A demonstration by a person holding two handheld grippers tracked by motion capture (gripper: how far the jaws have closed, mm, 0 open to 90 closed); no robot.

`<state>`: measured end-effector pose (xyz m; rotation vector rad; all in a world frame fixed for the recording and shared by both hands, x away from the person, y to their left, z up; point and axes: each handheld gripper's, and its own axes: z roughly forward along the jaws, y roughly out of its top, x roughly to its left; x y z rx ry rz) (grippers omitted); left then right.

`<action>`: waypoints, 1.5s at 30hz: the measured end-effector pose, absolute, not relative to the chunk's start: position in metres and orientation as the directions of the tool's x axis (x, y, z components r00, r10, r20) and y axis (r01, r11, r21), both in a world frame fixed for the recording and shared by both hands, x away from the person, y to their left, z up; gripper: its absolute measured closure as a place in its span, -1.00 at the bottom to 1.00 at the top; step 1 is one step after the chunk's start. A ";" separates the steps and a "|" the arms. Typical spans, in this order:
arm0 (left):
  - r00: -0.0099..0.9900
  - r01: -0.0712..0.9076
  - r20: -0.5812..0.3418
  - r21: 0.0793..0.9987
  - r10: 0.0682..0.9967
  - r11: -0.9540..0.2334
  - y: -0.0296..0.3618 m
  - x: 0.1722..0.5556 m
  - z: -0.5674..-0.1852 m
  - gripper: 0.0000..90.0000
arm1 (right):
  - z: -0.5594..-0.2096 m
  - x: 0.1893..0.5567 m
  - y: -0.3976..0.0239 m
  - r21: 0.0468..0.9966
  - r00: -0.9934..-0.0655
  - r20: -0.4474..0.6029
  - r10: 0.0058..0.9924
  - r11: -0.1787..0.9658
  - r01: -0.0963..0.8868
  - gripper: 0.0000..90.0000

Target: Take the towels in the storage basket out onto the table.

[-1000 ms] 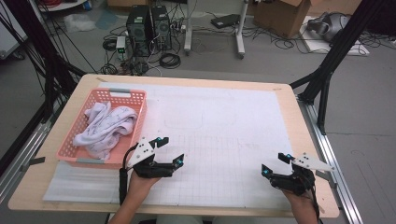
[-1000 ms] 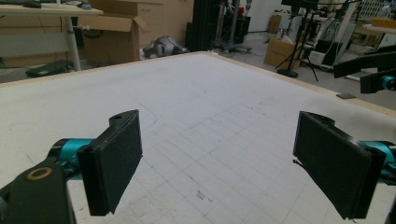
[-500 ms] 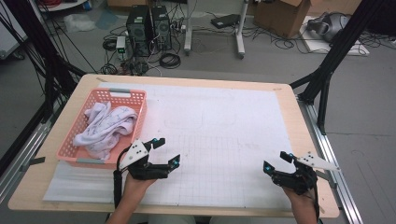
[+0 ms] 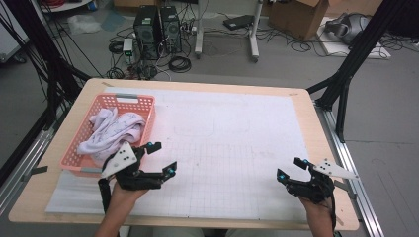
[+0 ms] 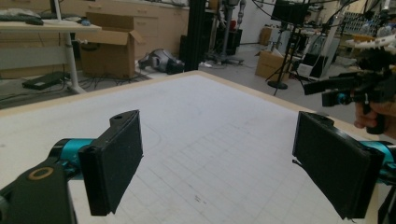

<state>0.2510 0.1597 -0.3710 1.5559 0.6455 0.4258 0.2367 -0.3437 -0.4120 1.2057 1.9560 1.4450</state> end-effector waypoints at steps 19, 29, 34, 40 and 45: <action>0.749 0.158 -0.134 0.987 0.649 0.022 0.194 0.267 -0.338 -0.63 | -0.411 0.226 -0.348 0.924 -0.538 0.097 0.837 0.125 0.361 -0.68; 0.695 0.166 -0.120 0.986 0.709 0.004 0.214 0.282 -0.324 -0.70 | -0.409 0.223 -0.357 0.930 -0.506 0.084 0.858 0.115 0.349 -0.68; 0.693 0.171 -0.115 0.985 0.712 -0.008 0.224 0.289 -0.321 -0.70 | -0.412 0.224 -0.358 0.924 -0.476 0.097 0.874 0.098 0.369 -0.68; 0.674 0.188 -0.135 0.982 0.727 0.009 0.241 0.300 -0.318 -0.69 | -0.413 0.224 -0.356 0.919 -0.483 0.106 0.869 0.100 0.382 -0.68; 0.660 0.197 -0.129 0.980 0.740 -0.005 0.249 0.308 -0.317 -0.69 | -0.414 0.227 -0.351 0.905 -0.501 0.109 0.859 0.123 0.408 -0.68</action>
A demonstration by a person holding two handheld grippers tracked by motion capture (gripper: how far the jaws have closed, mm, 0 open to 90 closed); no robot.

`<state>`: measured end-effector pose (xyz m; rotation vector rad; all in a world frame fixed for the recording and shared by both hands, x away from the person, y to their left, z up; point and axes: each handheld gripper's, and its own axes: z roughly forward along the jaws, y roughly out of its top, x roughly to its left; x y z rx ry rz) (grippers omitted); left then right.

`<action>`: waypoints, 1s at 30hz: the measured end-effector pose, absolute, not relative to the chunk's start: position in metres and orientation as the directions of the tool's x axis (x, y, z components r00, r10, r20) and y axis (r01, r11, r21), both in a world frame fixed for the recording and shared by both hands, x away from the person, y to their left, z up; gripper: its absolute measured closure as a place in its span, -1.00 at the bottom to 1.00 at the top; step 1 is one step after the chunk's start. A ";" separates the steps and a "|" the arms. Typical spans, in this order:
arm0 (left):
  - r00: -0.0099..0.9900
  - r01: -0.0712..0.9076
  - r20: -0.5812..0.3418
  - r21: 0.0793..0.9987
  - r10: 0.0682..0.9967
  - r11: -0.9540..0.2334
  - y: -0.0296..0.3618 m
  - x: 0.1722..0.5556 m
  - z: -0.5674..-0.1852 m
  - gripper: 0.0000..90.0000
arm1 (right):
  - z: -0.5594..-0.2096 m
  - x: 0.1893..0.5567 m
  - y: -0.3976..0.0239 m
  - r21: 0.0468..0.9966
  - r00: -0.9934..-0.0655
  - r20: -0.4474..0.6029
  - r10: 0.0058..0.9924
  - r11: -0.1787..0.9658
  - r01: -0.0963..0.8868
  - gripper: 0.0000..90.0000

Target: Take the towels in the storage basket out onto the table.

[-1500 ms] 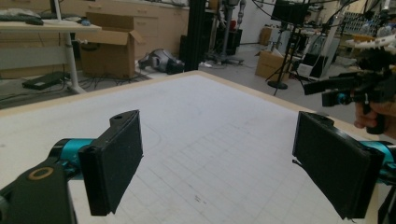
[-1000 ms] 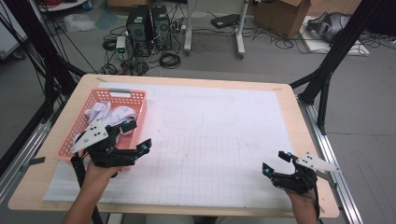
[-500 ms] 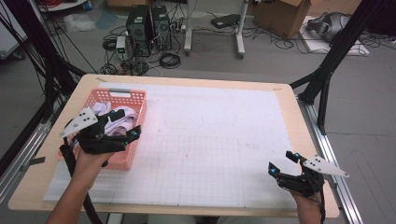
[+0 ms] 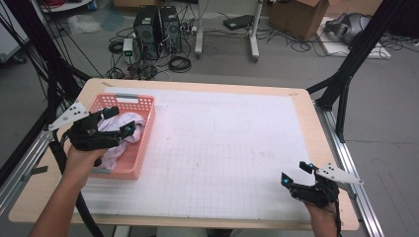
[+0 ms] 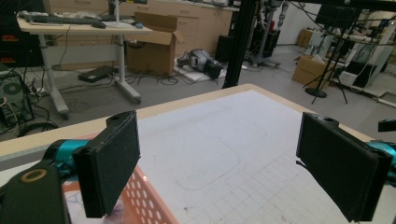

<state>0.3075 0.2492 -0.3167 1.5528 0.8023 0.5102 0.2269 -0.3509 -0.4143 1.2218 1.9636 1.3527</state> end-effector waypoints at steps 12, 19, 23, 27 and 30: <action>0.550 0.331 -0.077 0.934 0.832 -0.132 0.269 0.336 -0.328 -0.69 | -0.420 0.233 -0.339 0.886 -0.549 0.102 0.829 0.176 0.430 -0.68; 0.495 0.447 -0.036 0.868 0.868 -0.218 0.279 0.348 -0.345 -0.59 | -0.421 0.234 -0.336 0.880 -0.562 0.096 0.821 0.194 0.433 -0.68; 0.458 0.541 -0.027 0.802 0.888 -0.254 0.282 0.358 -0.357 -0.56 | -0.422 0.234 -0.336 0.878 -0.564 0.096 0.820 0.197 0.436 -0.68; 0.442 0.624 -0.036 0.730 0.896 -0.278 0.283 0.369 -0.370 -0.60 | -0.422 0.234 -0.336 0.877 -0.562 0.099 0.821 0.195 0.440 -0.68; 0.422 0.681 -0.033 0.671 0.906 -0.293 0.282 0.377 -0.380 -0.65 | -0.422 0.235 -0.336 0.876 -0.564 0.098 0.820 0.198 0.440 -0.68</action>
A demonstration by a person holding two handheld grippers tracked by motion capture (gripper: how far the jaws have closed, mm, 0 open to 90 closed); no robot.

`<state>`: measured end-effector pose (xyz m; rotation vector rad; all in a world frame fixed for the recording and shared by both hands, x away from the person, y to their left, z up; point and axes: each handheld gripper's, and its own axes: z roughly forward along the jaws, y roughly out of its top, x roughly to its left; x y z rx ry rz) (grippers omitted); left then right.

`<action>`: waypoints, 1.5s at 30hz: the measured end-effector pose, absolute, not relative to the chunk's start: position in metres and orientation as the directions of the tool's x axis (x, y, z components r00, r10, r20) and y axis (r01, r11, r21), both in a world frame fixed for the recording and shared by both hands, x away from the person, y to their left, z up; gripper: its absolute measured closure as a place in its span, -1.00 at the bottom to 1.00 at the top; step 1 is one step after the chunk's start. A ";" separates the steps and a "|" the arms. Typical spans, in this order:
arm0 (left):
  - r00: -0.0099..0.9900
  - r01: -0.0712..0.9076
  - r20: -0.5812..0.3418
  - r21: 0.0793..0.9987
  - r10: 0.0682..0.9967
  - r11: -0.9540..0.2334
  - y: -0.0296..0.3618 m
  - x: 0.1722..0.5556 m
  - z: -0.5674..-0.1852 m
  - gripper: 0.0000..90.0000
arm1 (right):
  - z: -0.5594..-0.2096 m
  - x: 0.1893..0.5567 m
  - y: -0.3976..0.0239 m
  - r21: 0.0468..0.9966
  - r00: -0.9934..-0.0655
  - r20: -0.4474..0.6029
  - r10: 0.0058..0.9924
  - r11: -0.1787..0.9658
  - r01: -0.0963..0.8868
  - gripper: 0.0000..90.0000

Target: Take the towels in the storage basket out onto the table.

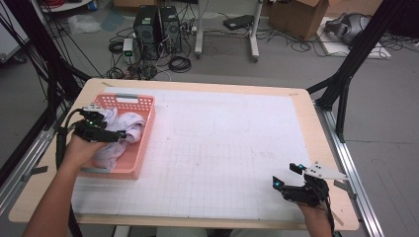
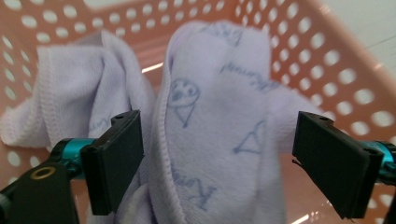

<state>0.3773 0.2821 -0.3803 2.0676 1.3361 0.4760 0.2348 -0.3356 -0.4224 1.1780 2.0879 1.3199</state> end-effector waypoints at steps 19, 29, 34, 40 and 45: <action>0.370 0.821 -0.088 0.497 0.925 -0.281 0.282 0.399 -0.410 -0.92 | -0.425 0.234 -0.334 0.868 -0.574 0.095 0.813 0.214 0.447 -0.68; 0.399 0.800 0.020 0.481 0.917 -0.358 0.273 0.400 -0.415 -0.92 | -0.425 0.234 -0.331 0.870 -0.581 0.089 0.809 0.222 0.441 -0.68; 0.400 0.774 0.083 0.502 0.913 -0.385 0.274 0.396 -0.413 -0.37 | -0.425 0.235 -0.329 0.868 -0.588 0.075 0.805 0.237 0.436 -0.68; 0.406 0.744 0.071 0.554 0.911 -0.374 0.279 0.391 -0.413 0.04 | -0.424 0.236 -0.329 0.868 -0.589 0.075 0.804 0.238 0.435 -0.68; 0.393 0.737 0.042 0.583 0.919 -0.342 0.282 0.389 -0.411 0.16 | -0.425 0.237 -0.330 0.867 -0.590 0.072 0.805 0.242 0.435 -0.68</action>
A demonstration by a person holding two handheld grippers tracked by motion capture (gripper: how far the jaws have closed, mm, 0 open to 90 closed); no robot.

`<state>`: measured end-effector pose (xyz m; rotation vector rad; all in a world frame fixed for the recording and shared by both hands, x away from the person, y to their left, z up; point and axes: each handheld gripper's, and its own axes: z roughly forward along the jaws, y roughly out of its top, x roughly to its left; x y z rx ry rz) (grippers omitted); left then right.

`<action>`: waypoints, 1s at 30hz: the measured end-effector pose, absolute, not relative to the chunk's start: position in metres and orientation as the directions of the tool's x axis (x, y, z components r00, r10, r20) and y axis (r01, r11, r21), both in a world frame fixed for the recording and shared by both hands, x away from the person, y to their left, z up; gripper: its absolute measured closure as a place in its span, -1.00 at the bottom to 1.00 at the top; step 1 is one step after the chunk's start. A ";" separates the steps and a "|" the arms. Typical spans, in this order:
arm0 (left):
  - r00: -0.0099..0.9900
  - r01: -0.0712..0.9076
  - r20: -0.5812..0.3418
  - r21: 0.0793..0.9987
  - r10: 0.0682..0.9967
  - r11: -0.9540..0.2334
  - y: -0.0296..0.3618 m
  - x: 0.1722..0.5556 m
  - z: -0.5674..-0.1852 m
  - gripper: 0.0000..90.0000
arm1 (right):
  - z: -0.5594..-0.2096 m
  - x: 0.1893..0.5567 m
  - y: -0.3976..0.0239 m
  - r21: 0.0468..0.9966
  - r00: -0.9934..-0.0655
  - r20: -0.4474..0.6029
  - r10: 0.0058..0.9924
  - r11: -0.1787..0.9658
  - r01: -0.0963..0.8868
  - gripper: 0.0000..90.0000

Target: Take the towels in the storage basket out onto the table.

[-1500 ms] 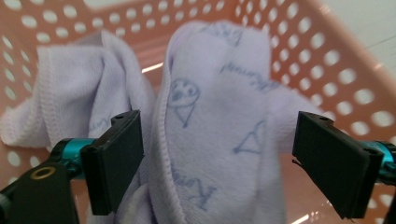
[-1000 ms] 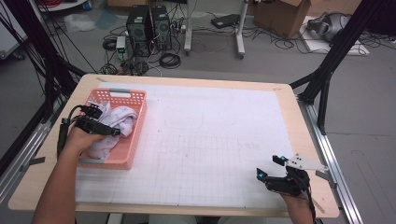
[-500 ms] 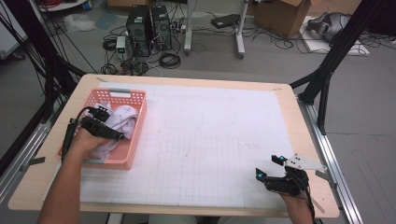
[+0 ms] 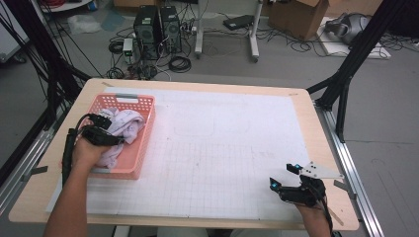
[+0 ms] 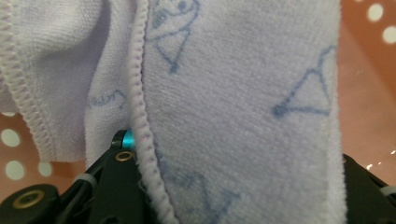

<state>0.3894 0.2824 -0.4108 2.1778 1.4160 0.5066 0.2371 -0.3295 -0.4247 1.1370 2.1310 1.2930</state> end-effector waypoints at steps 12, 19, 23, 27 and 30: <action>0.355 0.688 0.018 0.672 0.935 -0.274 0.287 0.382 -0.402 0.33 | -0.424 0.235 -0.333 0.869 -0.581 0.078 0.810 0.230 0.438 -0.68; 0.346 0.669 -0.004 0.702 0.938 -0.244 0.289 0.380 -0.399 0.35 | -0.425 0.237 -0.333 0.870 -0.581 0.079 0.810 0.228 0.437 -0.68; 0.341 0.632 -0.036 0.748 0.939 -0.201 0.293 0.375 -0.394 0.35 | -0.424 0.236 -0.332 0.869 -0.580 0.085 0.810 0.225 0.440 -0.68; 0.345 0.593 -0.061 0.787 0.937 -0.167 0.293 0.370 -0.390 0.35 | -0.424 0.236 -0.333 0.868 -0.579 0.088 0.811 0.223 0.444 -0.68; 0.348 0.573 -0.061 0.803 0.936 -0.161 0.293 0.366 -0.388 0.35 | -0.424 0.236 -0.332 0.869 -0.582 0.083 0.809 0.226 0.440 -0.67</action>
